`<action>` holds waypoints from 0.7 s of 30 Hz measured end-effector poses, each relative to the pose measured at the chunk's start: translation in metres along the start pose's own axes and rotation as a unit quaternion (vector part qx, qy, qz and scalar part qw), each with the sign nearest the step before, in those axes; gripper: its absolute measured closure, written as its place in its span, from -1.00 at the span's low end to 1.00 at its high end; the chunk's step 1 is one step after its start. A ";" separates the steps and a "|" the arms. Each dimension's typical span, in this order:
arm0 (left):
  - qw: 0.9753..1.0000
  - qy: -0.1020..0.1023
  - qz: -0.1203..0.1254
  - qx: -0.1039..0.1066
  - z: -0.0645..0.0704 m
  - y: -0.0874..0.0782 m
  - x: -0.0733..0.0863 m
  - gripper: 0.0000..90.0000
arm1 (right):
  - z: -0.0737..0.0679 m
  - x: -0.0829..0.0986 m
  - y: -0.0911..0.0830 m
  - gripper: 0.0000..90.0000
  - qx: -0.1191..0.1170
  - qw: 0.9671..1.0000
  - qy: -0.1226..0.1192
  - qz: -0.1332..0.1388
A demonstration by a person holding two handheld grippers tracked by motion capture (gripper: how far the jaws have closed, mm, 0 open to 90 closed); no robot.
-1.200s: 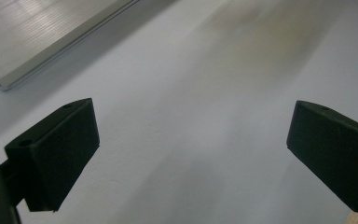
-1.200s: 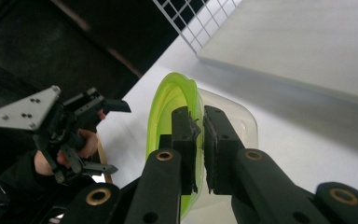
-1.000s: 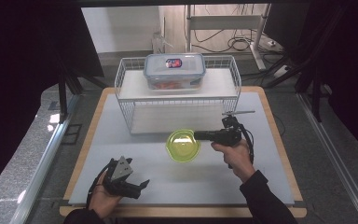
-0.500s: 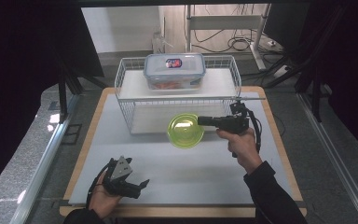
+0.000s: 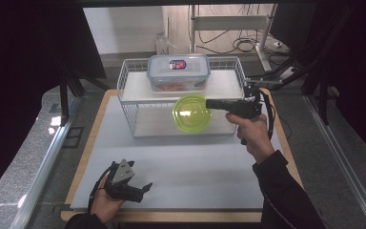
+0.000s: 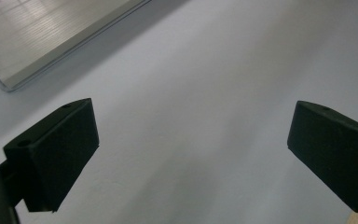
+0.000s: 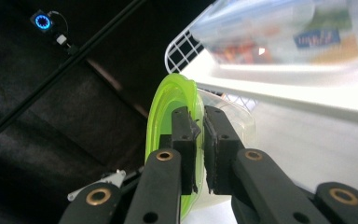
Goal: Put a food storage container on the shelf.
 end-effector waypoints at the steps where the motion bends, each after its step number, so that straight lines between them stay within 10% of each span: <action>1: 1.000 0.000 0.001 0.000 0.000 0.000 0.000 -0.96 | -0.001 -0.004 0.000 0.87 -0.001 1.000 0.000 0.002; 21: 1.000 -0.002 0.002 0.003 0.000 0.000 0.000 -0.96 | -0.011 -0.083 0.005 0.87 0.027 0.998 -0.006 0.049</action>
Point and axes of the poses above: each handheld gripper's, and its own axes: y roughly forward along the jaws, x roughly out of its underside, z roughly to its right, the point moved 3 cm from there along y, roughly forward along the jaws, and after that the axes turned 7 degrees about -y, right-handed, at the moved point
